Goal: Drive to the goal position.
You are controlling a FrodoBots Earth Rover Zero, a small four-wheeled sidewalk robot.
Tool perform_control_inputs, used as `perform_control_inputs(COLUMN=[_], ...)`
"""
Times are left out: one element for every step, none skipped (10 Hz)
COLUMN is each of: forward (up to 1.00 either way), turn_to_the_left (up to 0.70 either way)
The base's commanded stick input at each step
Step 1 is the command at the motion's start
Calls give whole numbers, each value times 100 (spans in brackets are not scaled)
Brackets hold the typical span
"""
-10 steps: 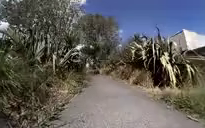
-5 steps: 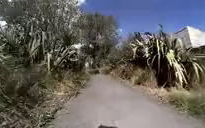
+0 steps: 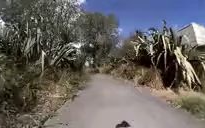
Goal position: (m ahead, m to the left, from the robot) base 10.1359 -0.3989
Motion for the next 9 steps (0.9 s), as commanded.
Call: perform_control_inputs(forward=[70, 70, 70, 70, 70, 70, 70, 70, 70], turn_to_the_left=[0, 0, 0, 0, 0, 0, 0, 0, 0])
